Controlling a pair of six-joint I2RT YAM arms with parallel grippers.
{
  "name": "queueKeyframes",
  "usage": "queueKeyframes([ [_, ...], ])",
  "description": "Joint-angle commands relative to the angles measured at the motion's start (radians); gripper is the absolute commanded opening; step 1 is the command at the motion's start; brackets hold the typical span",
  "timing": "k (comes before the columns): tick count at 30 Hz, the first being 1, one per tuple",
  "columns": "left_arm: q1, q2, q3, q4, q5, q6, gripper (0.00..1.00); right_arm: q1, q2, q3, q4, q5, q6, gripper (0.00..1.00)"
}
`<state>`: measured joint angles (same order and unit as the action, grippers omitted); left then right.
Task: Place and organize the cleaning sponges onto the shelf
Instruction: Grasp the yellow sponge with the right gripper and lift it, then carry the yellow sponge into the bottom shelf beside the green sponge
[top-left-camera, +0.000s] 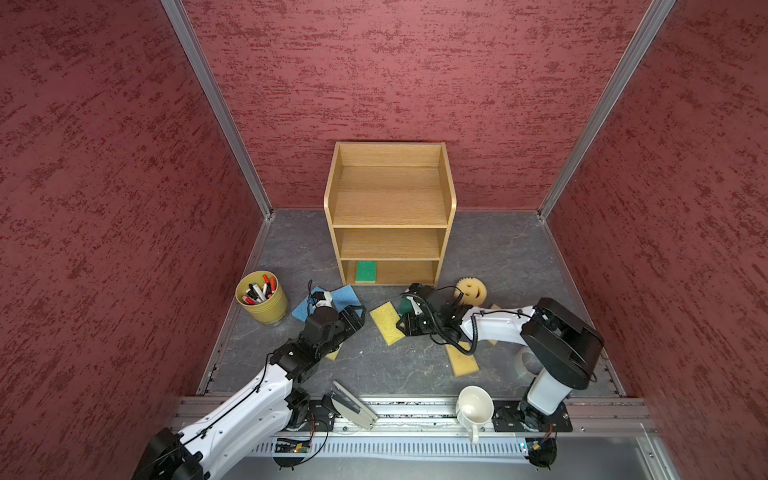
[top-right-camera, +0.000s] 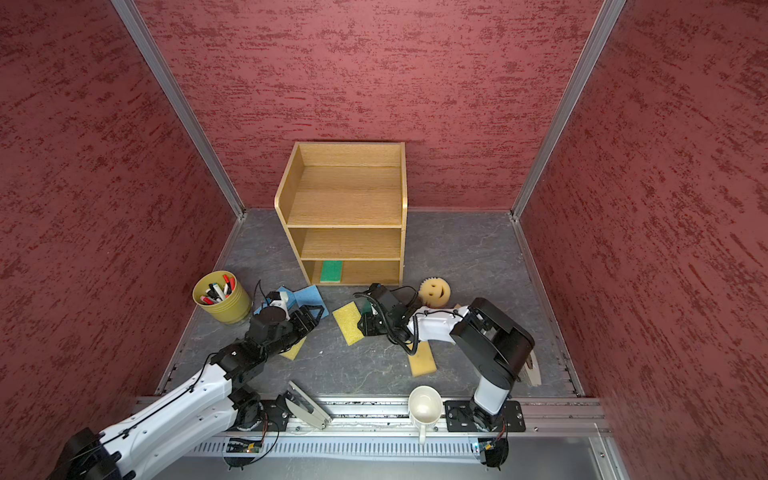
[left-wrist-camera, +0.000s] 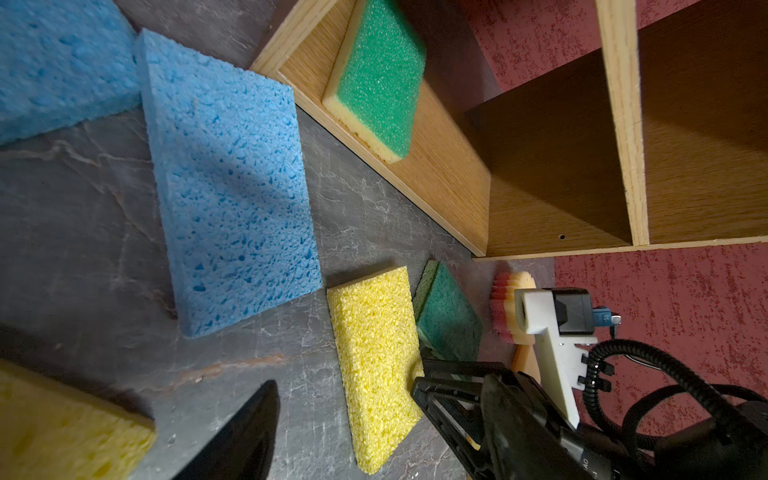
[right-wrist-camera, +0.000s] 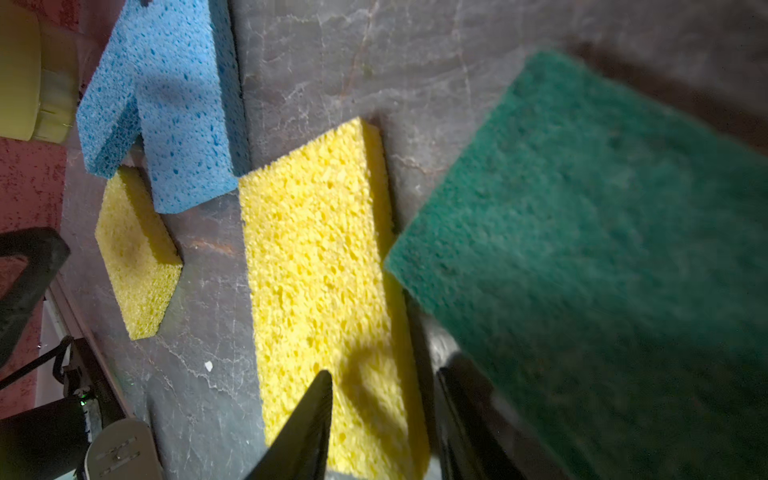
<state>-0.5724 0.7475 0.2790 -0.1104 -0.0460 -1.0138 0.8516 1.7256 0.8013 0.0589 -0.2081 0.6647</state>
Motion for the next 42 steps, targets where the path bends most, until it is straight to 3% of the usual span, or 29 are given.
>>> queueKeyframes([
  [1,-0.004,0.015,0.025,0.02,0.005,0.007,0.76,0.024,0.035,0.027,-0.014,0.019,-0.008,0.26],
  [4,-0.004,0.017,0.025,0.027,0.007,0.006,0.76,0.034,0.028,0.012,0.007,0.026,-0.004,0.06],
  [6,-0.004,0.016,0.026,0.025,0.005,0.007,0.76,0.034,0.006,0.001,0.016,0.037,0.001,0.0],
  [11,-0.004,0.007,0.029,0.018,0.0,0.014,0.76,0.034,-0.096,-0.011,0.019,0.134,0.008,0.0],
  [19,-0.003,-0.03,0.011,0.007,-0.001,0.009,0.76,0.021,-0.181,-0.011,0.085,0.386,0.043,0.0],
  [33,0.003,-0.208,0.002,-0.111,-0.023,0.001,0.77,0.018,0.002,0.085,0.252,0.58,0.099,0.0],
  [42,0.006,-0.241,-0.008,-0.124,-0.029,-0.003,0.78,0.018,0.114,0.164,0.316,0.652,0.129,0.0],
])
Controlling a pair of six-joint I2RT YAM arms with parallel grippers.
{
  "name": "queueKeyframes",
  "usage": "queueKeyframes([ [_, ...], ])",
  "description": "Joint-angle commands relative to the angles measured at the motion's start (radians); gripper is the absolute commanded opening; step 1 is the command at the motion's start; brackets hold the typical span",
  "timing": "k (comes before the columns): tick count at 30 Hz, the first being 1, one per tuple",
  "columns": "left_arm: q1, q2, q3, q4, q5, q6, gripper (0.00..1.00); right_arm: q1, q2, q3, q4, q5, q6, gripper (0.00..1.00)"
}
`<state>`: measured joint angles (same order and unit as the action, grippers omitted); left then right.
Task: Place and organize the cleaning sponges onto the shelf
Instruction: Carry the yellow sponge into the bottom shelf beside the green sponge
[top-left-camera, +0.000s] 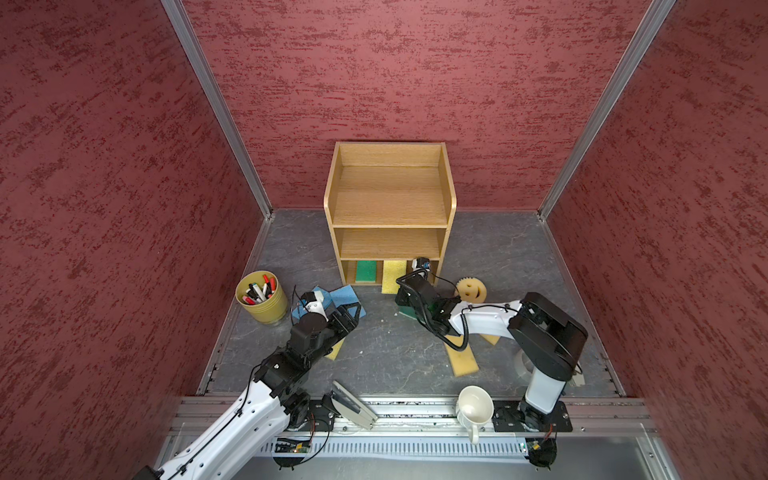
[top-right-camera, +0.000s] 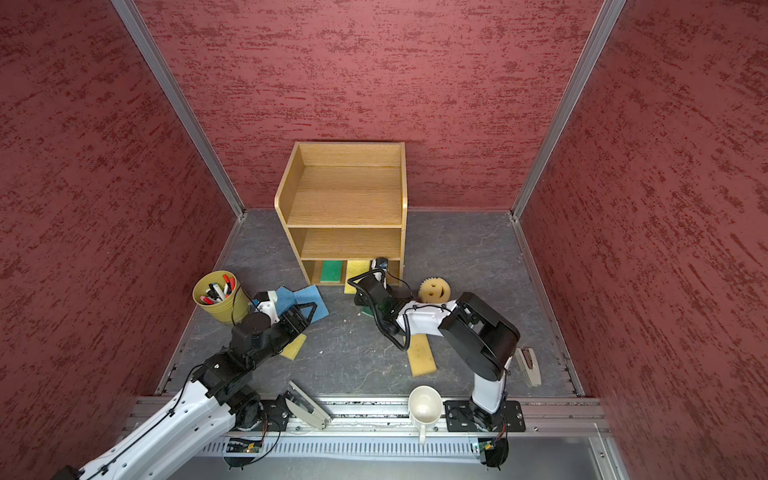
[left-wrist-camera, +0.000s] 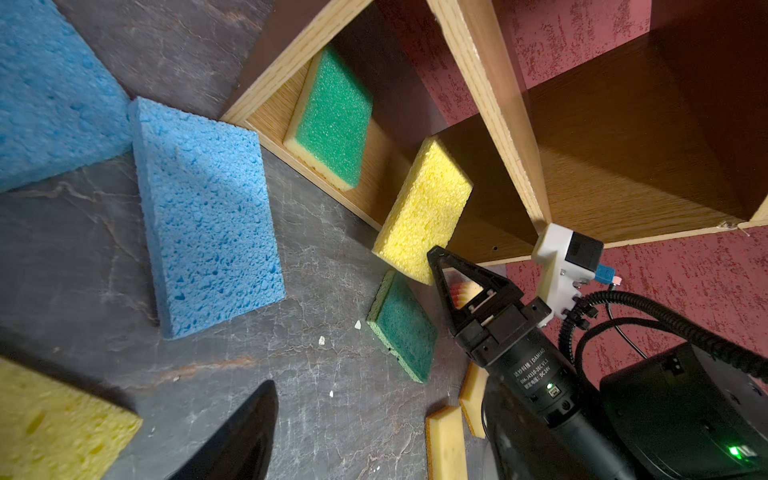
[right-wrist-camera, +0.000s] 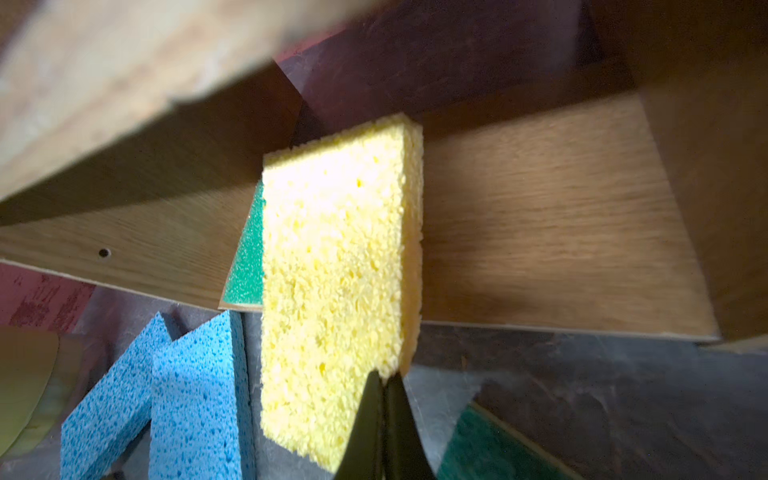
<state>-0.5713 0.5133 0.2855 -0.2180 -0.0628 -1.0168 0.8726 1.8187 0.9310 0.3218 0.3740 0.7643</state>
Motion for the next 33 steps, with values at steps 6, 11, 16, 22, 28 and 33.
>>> queueKeyframes([
  [6,0.01,-0.007,-0.028,-0.007,-0.009,0.0,0.79,-0.004,0.074,0.077,0.073,0.112,0.011,0.0],
  [11,0.02,-0.006,-0.026,-0.005,0.0,0.004,0.79,-0.003,0.12,0.127,0.058,0.147,-0.005,0.0],
  [16,0.022,-0.009,-0.029,-0.011,0.008,-0.005,0.79,-0.005,0.158,0.165,0.014,0.163,-0.002,0.09],
  [22,0.024,-0.007,-0.028,-0.007,0.009,-0.009,0.8,-0.012,0.16,0.149,0.0,0.167,0.022,0.17],
  [28,0.024,-0.004,-0.019,-0.007,0.01,-0.008,0.8,-0.018,0.101,0.091,0.004,0.16,0.023,0.2],
  [33,0.026,0.001,-0.014,-0.009,0.006,-0.006,0.8,-0.017,0.0,0.003,0.032,0.075,0.022,0.19],
])
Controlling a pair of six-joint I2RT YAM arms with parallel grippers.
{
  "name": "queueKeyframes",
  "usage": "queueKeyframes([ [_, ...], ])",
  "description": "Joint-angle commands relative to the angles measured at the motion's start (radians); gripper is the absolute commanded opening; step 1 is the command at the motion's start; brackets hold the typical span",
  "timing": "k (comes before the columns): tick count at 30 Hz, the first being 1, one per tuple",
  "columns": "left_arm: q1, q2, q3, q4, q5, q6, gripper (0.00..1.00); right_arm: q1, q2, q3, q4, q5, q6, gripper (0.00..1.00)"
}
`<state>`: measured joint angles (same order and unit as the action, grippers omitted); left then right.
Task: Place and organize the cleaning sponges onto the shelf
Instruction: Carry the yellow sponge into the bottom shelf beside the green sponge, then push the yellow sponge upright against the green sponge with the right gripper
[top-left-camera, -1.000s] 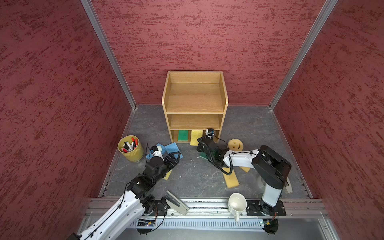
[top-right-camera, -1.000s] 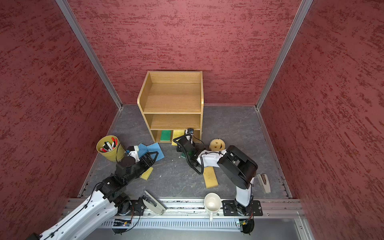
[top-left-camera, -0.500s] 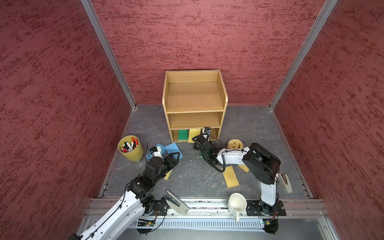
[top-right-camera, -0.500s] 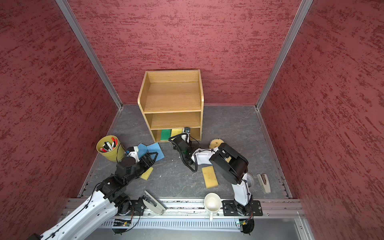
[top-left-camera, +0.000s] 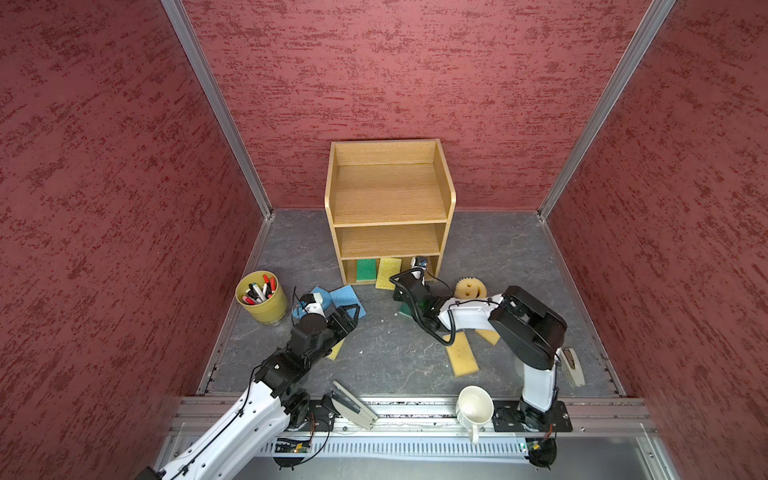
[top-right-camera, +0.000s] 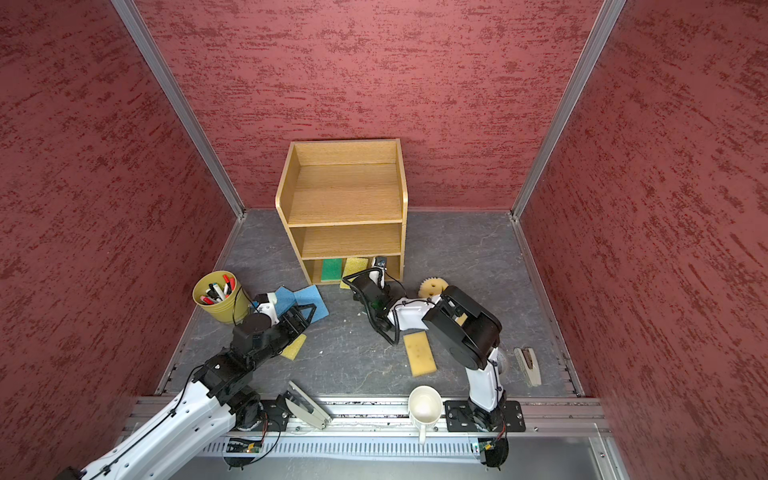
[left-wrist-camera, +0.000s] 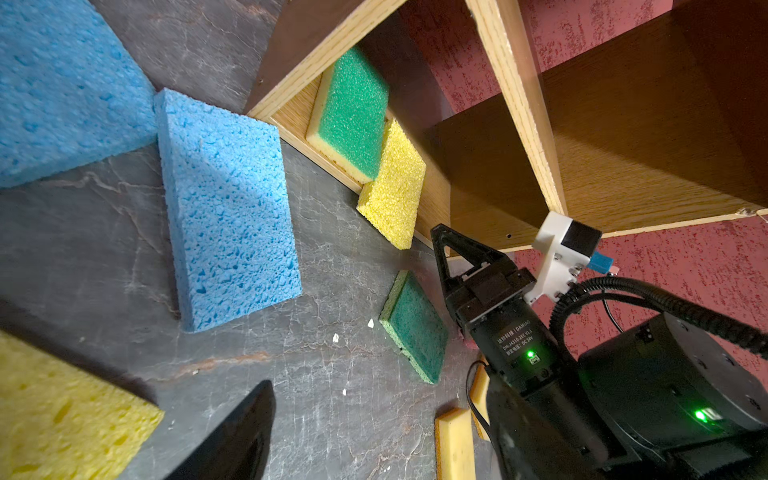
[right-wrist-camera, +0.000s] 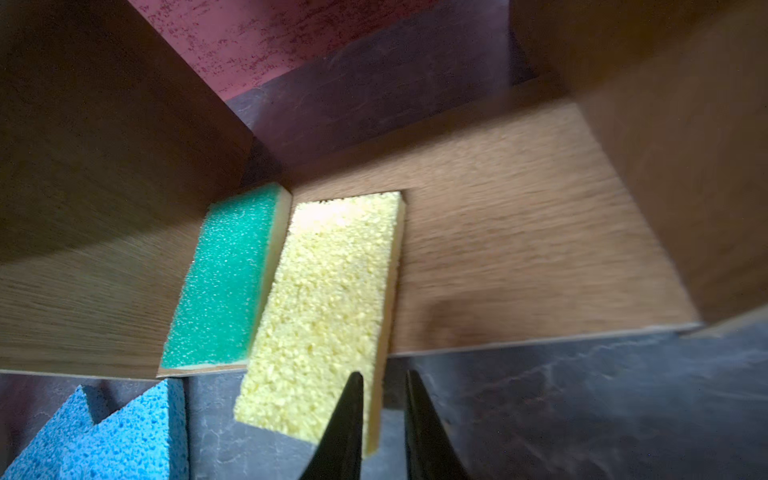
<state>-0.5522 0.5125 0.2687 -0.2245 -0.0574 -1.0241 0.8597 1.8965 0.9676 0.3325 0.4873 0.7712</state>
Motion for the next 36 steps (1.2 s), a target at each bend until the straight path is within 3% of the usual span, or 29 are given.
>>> queueKeyframes([
  [1,0.006,0.003,0.004,-0.004,-0.001,0.004,0.8,-0.005,-0.096,-0.054,0.036,-0.071,0.011,0.19],
  [8,0.012,0.009,0.027,-0.039,-0.009,0.024,0.8,-0.004,-0.152,-0.138,0.123,-0.337,-0.028,0.0],
  [13,0.015,0.0,0.021,-0.04,-0.013,0.018,0.8,0.002,-0.086,-0.149,0.222,-0.485,0.003,0.0],
  [23,0.02,-0.003,0.003,-0.041,-0.01,0.01,0.8,-0.024,0.045,-0.088,0.326,-0.53,0.091,0.0],
  [36,0.031,-0.035,-0.024,-0.057,-0.018,-0.001,0.8,-0.057,0.16,-0.08,0.456,-0.459,0.219,0.0],
])
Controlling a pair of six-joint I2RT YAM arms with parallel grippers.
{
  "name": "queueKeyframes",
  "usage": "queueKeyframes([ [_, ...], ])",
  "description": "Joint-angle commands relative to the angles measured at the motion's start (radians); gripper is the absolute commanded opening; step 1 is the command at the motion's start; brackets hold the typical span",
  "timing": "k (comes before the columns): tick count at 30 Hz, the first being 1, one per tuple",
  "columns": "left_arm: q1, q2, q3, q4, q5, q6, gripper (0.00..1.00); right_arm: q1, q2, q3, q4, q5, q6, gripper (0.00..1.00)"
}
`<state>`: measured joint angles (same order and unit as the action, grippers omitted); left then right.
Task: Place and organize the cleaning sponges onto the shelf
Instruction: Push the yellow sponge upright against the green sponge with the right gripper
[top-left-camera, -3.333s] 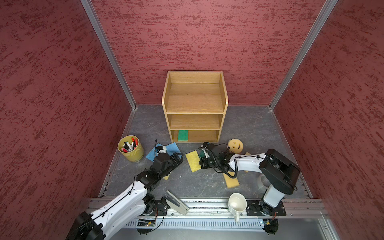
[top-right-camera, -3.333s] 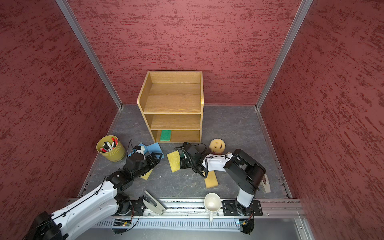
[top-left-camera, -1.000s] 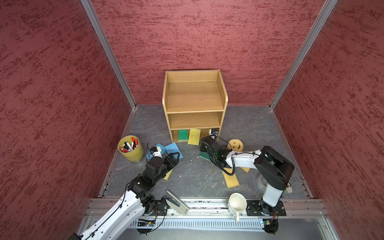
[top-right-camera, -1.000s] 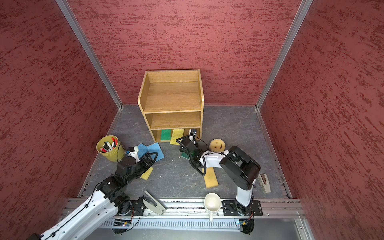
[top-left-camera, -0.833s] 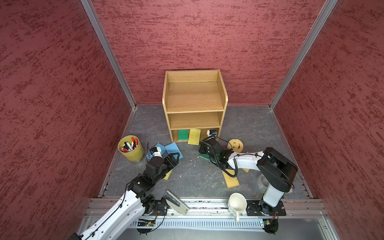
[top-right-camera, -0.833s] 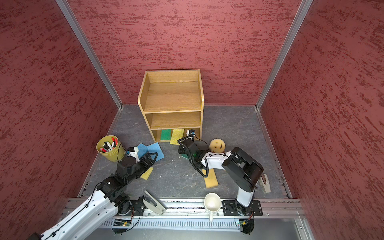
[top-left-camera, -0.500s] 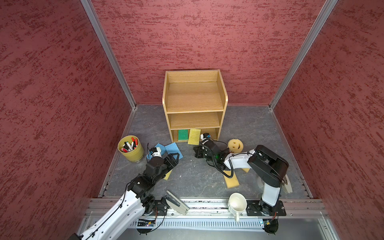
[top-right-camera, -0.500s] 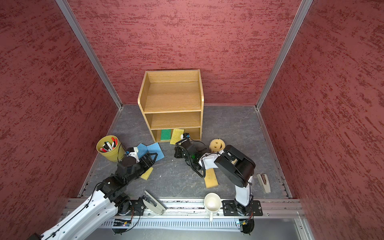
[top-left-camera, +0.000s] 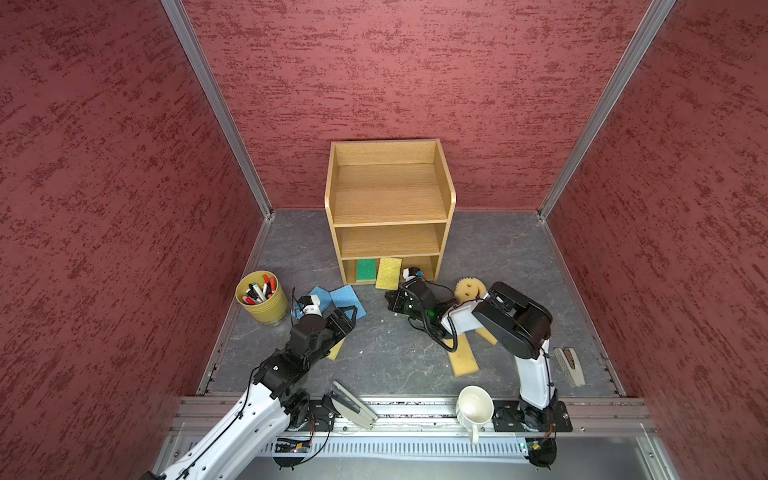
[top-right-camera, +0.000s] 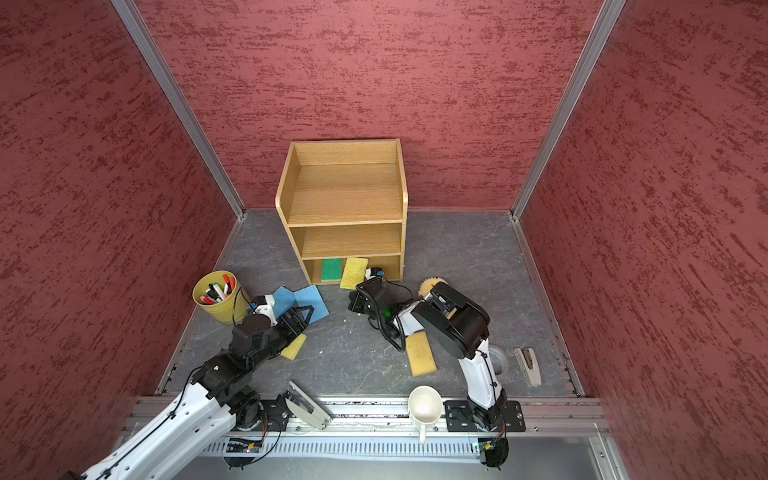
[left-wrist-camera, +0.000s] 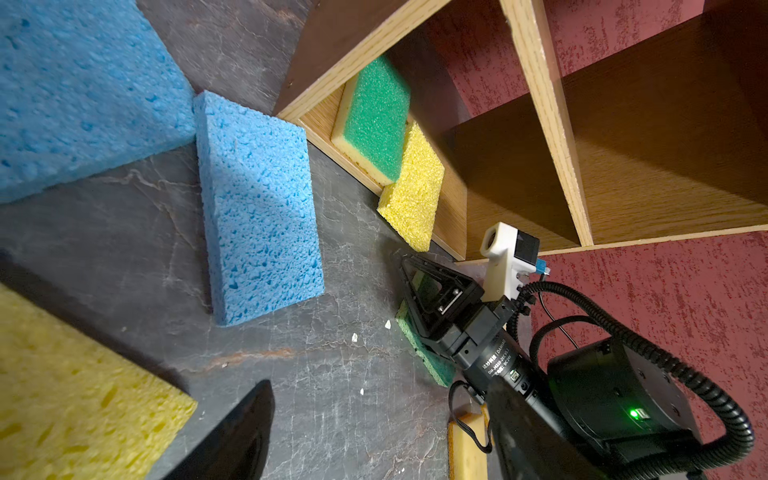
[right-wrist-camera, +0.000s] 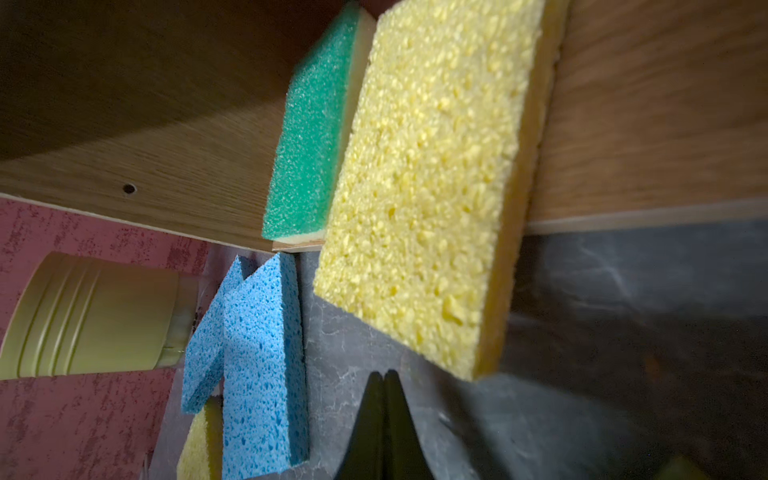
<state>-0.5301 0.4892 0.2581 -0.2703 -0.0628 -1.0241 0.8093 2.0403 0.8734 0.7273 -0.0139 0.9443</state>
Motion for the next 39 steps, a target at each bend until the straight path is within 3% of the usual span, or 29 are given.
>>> queueKeyframes([
  [1,0.01,-0.014,-0.015,-0.012,-0.013,0.0,0.81,-0.007,0.017,0.016,0.057,0.055,0.047,0.0],
  [16,0.039,0.001,-0.026,0.011,0.009,0.004,0.81,-0.045,0.039,0.056,0.027,0.166,0.034,0.0],
  [39,0.046,0.084,-0.015,0.074,0.035,0.003,0.81,-0.05,0.098,0.122,0.027,0.086,0.036,0.0],
])
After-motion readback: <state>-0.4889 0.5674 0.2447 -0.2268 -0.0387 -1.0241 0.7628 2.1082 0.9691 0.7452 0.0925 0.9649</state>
